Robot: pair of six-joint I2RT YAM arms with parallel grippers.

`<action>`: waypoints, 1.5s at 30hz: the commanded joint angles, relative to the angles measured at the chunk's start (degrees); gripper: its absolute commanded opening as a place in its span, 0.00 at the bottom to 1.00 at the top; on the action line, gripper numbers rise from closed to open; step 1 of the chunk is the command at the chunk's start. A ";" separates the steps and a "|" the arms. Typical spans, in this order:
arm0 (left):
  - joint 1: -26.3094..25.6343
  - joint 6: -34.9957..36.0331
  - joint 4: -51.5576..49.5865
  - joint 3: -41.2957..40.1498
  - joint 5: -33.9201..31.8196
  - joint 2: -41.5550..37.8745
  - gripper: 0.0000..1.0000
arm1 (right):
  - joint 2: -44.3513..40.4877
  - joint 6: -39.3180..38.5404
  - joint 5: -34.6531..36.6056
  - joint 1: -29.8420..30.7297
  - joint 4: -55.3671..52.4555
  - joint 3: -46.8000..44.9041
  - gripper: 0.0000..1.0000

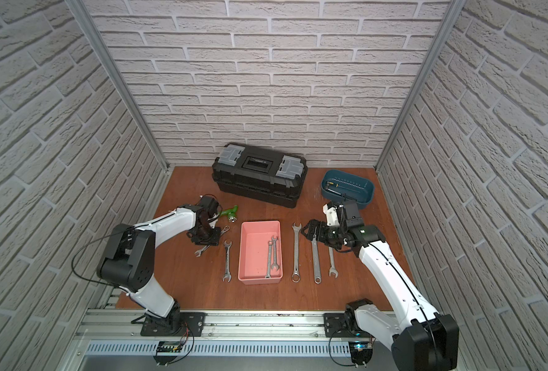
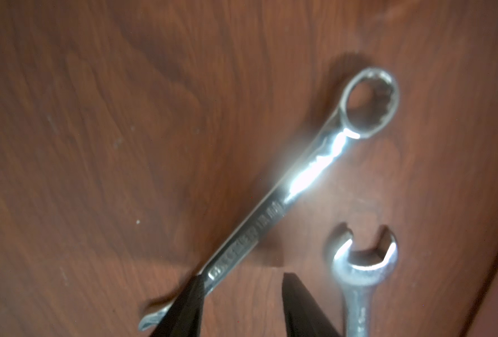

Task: Take out the wrench from the storage box
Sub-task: Move the wrench to the center of the board.

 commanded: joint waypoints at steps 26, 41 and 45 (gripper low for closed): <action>-0.53 1.39 -0.77 0.80 4.17 5.05 0.00 | 0.06 0.98 -0.82 -0.38 3.52 -0.72 0.98; -10.18 -15.94 -3.48 -9.62 -0.15 -6.49 0.00 | -0.54 1.49 -1.30 -0.38 3.92 -1.19 0.98; -11.79 -20.56 -3.65 -12.85 -0.68 -9.26 0.00 | -0.87 1.79 -1.34 -0.38 4.13 -1.52 0.98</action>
